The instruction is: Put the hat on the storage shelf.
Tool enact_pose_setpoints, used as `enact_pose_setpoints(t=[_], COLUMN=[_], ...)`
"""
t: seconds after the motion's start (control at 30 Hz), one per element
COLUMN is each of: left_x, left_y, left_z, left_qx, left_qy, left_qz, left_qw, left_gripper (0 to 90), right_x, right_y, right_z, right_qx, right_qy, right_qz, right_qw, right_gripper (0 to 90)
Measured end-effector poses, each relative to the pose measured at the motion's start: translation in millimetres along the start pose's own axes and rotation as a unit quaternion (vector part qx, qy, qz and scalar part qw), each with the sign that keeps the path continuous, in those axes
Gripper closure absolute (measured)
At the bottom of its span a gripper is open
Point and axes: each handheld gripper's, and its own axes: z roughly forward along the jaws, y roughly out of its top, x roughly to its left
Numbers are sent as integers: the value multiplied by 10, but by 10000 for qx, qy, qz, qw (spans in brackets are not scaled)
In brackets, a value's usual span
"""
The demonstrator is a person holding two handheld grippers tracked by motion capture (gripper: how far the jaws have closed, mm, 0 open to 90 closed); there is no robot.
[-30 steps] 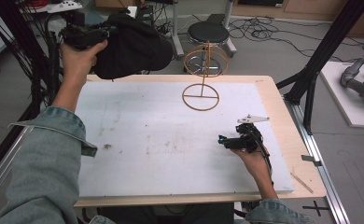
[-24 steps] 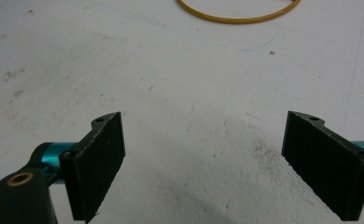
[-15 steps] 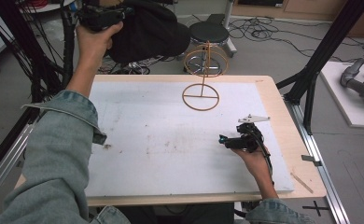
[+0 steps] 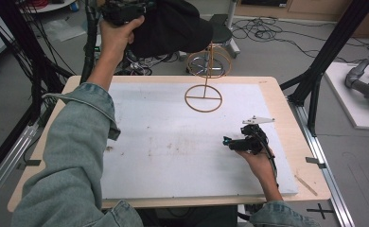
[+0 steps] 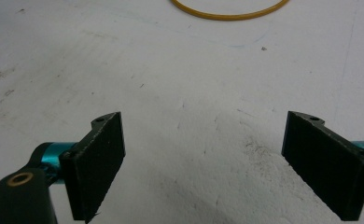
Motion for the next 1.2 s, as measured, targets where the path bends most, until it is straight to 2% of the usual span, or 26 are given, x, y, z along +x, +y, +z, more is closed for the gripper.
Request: enact_pose_setpoints(t=[0.4, 0.57, 1.07, 1.2], left_x=[-23, -45, 17, -3], left_y=[-180, -285, -567, -631], left_z=[392, 531, 847, 929], left_qx=[63, 159, 484, 582], left_qy=[-308, -401, -389, -431], left_qz=[-222, -265, -399, -319], left_qw=[9993, 9987, 9973, 9969], left_gripper=[705, 705, 704, 704], right_x=[-7, -8, -21, -27], right_y=[-4, -4, -3, -4], right_z=[3, 3, -4, -1], right_qx=[-8, -11, 4, 7], right_qy=[-15, -14, -16, -40], right_qz=[-25, -27, -43, -37], right_qw=[10000, 10000, 10000, 10000], right_gripper=[131, 131, 131, 131])
